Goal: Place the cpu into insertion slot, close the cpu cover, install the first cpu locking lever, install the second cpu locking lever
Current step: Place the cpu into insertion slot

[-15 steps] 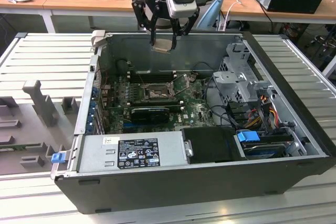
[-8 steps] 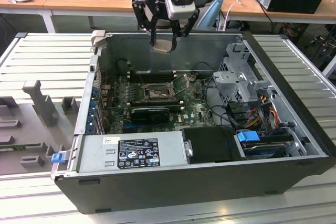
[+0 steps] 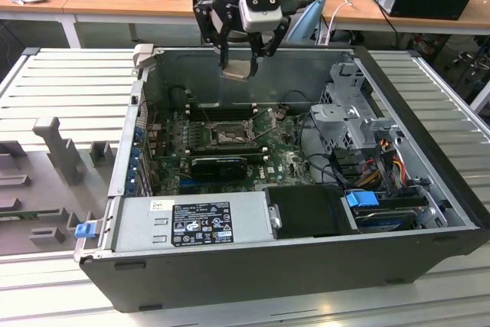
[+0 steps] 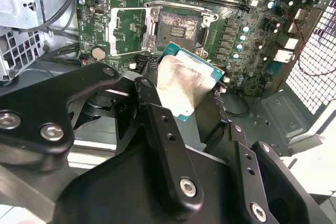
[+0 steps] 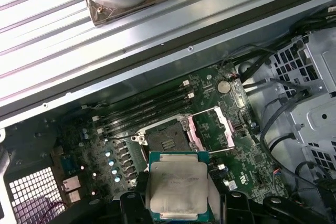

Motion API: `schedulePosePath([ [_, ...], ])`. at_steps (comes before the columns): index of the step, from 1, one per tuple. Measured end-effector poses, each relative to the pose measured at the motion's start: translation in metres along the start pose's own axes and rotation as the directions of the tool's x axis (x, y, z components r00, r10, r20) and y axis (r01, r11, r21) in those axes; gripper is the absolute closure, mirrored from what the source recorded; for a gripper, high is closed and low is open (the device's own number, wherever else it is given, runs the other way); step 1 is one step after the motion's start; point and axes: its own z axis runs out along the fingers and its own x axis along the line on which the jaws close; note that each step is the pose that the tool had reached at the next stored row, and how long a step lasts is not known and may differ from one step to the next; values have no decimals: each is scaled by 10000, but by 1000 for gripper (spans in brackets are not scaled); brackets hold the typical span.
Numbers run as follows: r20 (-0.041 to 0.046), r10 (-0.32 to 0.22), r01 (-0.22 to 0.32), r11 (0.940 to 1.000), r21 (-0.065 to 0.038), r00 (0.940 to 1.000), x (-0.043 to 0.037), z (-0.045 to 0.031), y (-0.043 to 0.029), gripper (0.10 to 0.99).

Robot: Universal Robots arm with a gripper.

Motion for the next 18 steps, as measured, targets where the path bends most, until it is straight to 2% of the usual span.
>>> schedulePosePath([
  [4,68,762,-762,9971,-15,9971,0,19,-2,557],
  [6,105,1188,-1188,9929,-27,9929,-1,25,-2,557],
  [9,132,1496,-1495,9887,-38,9887,-1,31,-3,557],
  [13,180,2056,-2055,9786,-57,9785,-1,47,-4,557],
  [18,211,2423,-2422,9702,-72,9700,-1,61,-5,557],
])
